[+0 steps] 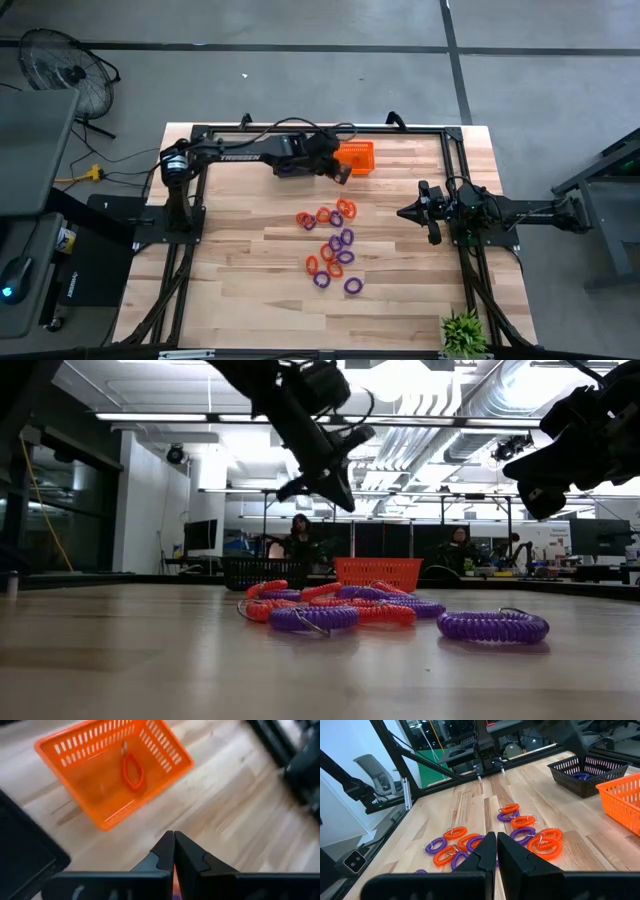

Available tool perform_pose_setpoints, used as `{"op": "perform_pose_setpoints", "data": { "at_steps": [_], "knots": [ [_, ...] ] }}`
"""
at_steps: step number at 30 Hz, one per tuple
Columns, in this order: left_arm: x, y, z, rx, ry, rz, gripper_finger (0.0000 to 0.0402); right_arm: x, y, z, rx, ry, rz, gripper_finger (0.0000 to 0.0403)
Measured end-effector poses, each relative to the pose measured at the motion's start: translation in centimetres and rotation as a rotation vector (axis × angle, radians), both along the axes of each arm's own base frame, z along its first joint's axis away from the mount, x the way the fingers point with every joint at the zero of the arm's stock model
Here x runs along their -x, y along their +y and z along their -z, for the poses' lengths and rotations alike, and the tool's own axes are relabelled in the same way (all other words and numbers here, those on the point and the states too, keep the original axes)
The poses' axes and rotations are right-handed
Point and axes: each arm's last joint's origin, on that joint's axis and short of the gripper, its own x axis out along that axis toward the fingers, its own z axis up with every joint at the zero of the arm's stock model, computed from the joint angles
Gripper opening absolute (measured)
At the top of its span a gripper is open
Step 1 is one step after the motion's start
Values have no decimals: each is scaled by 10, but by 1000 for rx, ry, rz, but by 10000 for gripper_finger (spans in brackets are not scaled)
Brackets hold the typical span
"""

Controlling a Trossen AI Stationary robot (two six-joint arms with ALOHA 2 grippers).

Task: Sort spring keychains
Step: Put the orange spring keychain into the orange bin

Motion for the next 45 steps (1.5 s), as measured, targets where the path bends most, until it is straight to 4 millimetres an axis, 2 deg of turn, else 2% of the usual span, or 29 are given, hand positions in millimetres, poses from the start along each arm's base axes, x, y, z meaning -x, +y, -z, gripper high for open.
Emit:
{"op": "perform_pose_setpoints", "data": {
  "at_steps": [5, 11, 16, 19, 24, 27, 33, 38, 41, 45],
  "knots": [
    [16, -24, -11, -82, 154, 167, 1, 0, 0, 0, 0, 0, 0, 11],
    [31, -48, -6, -89, 348, 370, 1, 0, 0, 0, 0, 0, 0, 11],
    [39, -57, 1, -41, 429, 482, 1, 0, 0, 0, 0, 0, 1, 11],
    [42, -58, 13, 30, 435, 521, 1, 0, 0, 0, 0, 0, 0, 11],
    [56, -63, 25, 108, 388, 526, 1, 0, 0, 0, 0, 0, 0, 11],
    [68, -65, 33, 148, 385, 466, 1, 0, 0, 0, 0, 0, 0, 11],
    [87, -67, 36, 176, 269, 353, 1, 0, 0, 0, 0, 0, 0, 11],
    [89, -69, 52, 218, 182, 350, 1, 0, 0, 0, 0, 0, 0, 11],
    [84, -69, 48, 230, 106, 376, 1, 0, 0, 0, 0, 0, 0, 11],
    [83, -69, 49, 247, 96, 338, 1, 0, 0, 0, 0, 0, 0, 11]
  ]
}}
